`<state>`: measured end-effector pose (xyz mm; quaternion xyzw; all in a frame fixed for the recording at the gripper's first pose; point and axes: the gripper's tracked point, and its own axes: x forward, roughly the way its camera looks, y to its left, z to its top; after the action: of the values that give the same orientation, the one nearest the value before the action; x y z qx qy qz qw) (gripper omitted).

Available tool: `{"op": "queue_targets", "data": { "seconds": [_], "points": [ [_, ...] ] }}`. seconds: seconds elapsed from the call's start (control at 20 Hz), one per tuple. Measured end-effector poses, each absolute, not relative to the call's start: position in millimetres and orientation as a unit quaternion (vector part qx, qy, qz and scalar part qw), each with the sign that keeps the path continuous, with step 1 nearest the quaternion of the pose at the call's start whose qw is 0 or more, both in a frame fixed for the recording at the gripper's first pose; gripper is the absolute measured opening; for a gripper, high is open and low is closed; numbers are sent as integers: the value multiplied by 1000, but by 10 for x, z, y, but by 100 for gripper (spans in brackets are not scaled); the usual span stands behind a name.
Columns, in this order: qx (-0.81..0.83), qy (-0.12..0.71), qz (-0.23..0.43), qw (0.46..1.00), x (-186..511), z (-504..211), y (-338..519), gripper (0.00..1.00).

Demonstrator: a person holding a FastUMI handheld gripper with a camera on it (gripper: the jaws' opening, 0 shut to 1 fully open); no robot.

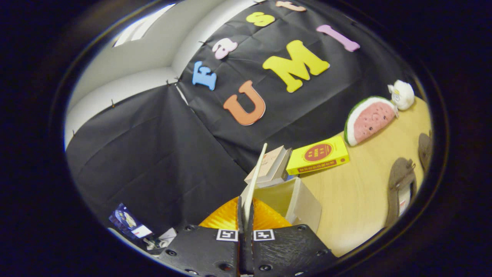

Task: Open the storage box then place both shoes into the box .Put the left shoe in first, then the right shoe, with the right side of both shoes facing outward in a uniform manner.

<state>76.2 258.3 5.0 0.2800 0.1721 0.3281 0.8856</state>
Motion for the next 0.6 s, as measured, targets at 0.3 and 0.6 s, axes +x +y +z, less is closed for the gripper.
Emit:
{"op": "queue_targets", "data": {
  "seconds": [0.3, 0.6],
  "points": [
    [201, 144, 375, 893, 674, 731, 3183, 0],
    [173, 146, 406, 886, 508, 973, 3893, 0]
  ]
}}
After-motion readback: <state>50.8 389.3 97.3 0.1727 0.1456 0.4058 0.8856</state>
